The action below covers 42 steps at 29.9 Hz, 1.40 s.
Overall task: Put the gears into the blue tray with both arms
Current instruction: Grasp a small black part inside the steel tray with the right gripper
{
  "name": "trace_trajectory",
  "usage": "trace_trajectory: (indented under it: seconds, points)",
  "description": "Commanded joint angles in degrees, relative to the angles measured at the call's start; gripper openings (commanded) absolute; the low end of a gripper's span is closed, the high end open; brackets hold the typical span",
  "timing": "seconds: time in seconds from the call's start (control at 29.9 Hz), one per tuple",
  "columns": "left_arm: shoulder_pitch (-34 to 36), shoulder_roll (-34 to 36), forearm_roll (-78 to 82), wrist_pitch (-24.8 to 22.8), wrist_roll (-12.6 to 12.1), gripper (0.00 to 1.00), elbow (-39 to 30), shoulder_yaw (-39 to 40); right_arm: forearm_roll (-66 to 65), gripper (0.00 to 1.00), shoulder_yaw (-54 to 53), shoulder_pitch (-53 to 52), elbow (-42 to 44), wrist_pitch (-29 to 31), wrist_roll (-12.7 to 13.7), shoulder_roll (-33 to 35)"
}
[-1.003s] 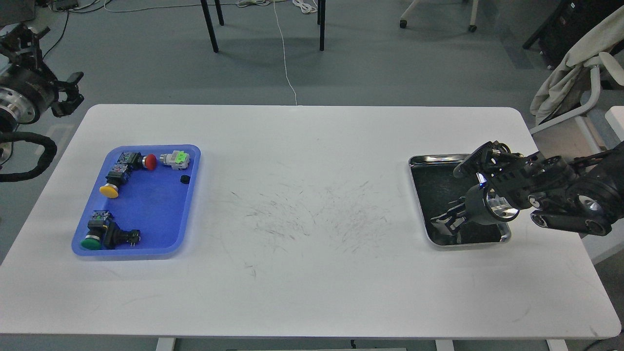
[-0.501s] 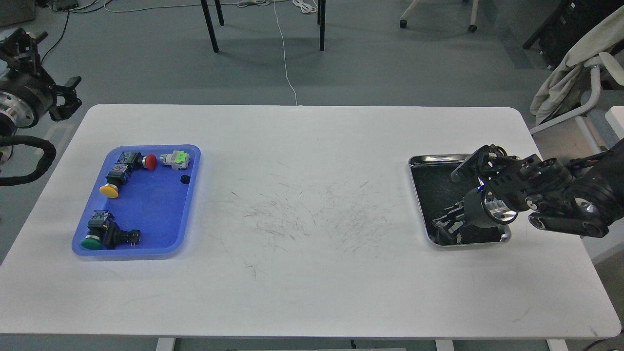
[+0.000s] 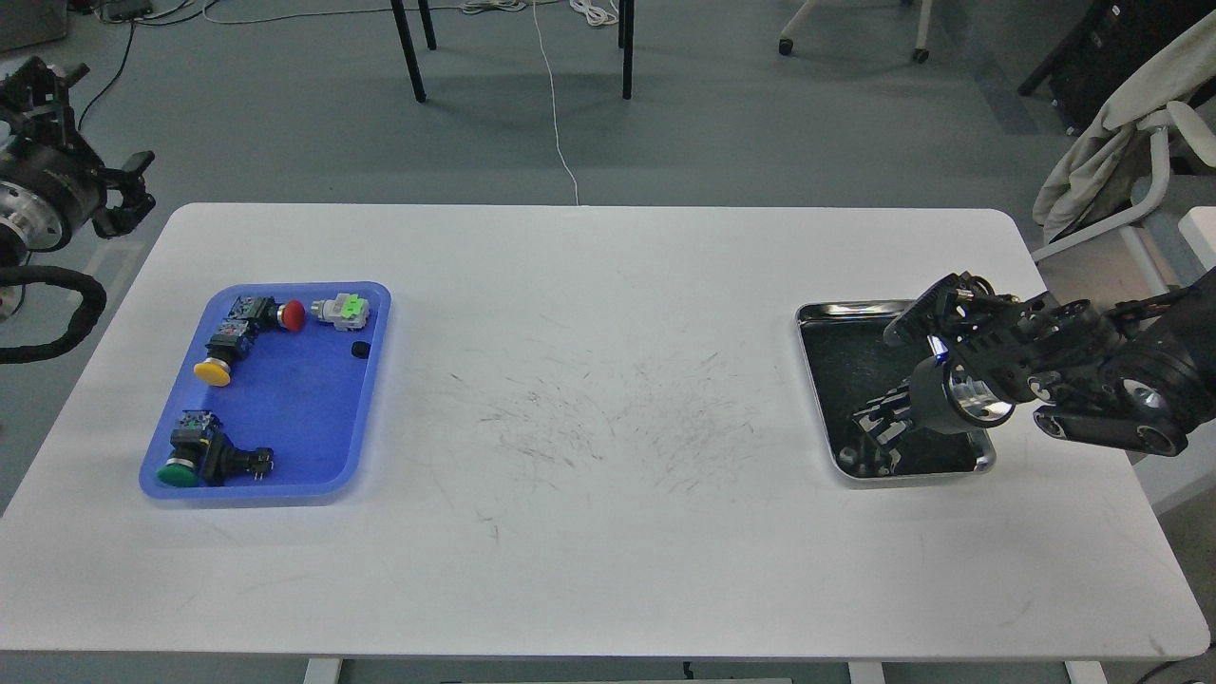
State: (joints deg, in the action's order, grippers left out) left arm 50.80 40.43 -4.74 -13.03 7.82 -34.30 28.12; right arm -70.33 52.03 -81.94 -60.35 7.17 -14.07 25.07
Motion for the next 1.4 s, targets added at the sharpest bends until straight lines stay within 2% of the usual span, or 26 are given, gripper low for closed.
trace_trajectory:
  seconds: [0.0,0.27,0.43,0.6,1.14,1.37]
  points:
    - [0.0,0.0,0.0,-0.1,-0.1,0.94,0.0,0.0,0.1,0.12,-0.1,-0.5,0.5,0.0,-0.3,0.1]
    - [0.0,0.2,0.0,-0.1,-0.2,0.94,0.0,0.0,0.2,0.12,-0.2,-0.2,0.4,0.0,-0.3,0.0]
    - [-0.2,0.2,0.0,-0.1,-0.2,0.94,0.0,-0.1,0.7,0.38,-0.6,0.1,1.0,-0.1,-0.3,0.0]
    - [-0.4,0.2,0.0,-0.1,-0.1,0.94,0.0,-0.1,1.0,0.53,-1.0,-0.4,1.6,-0.2,-0.3,0.1]
    - [-0.4,0.4,0.1,-0.2,-0.1,0.94,0.0,-0.1,1.0,0.54,-1.1,2.1,5.2,-0.4,-0.3,-0.3]
    - [-0.4,0.4,0.1,-0.5,-0.1,0.94,0.1,-0.2,1.3,0.54,-1.7,1.2,5.0,-0.3,-0.3,-2.8]
